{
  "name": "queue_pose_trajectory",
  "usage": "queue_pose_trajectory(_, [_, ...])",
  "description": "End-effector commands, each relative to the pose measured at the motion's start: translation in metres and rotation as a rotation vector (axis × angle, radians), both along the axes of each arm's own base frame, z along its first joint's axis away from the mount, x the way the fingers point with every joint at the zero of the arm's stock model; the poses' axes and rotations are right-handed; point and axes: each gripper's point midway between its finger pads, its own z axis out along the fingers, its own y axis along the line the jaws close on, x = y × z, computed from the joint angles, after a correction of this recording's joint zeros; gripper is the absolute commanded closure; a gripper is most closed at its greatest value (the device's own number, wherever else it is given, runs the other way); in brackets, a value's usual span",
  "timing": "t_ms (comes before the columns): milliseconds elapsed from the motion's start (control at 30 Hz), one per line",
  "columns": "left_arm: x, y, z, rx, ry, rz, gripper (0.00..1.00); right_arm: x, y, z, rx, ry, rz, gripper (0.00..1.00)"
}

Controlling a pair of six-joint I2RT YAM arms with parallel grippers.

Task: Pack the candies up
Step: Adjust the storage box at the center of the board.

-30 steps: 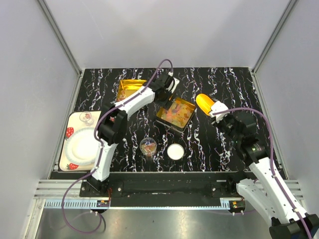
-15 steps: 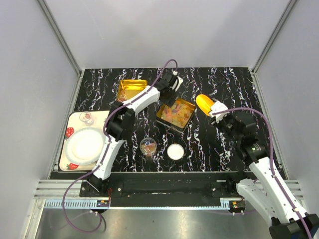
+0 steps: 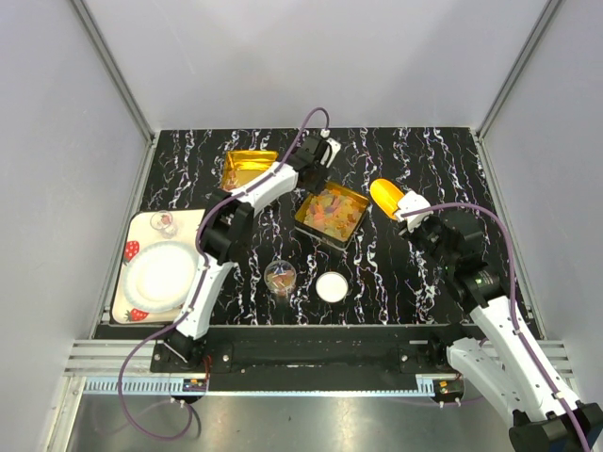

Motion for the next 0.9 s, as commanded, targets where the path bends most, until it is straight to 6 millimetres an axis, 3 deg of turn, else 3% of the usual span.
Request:
queue_pose_trajectory(0, [0.018, -0.002, 0.031, -0.038, -0.099, 0.006, 0.37, 0.003, 0.002, 0.008, 0.024, -0.023, 0.001, 1.0])
queue_pose_trajectory(367, [0.011, 0.005, 0.002, 0.038, -0.046, -0.026, 0.48, 0.002, 0.003, 0.008, 0.026, -0.024, 0.004, 1.0])
queue_pose_trajectory(700, [-0.014, 0.008, -0.019, 0.062, 0.083, -0.082, 0.4, 0.003, 0.003, 0.009, 0.028, -0.025, 0.005, 1.0])
queue_pose_trajectory(867, [-0.022, 0.009, -0.027, 0.061, 0.124, -0.093, 0.42, 0.003, 0.003, 0.008, 0.029, -0.024, 0.005, 1.0])
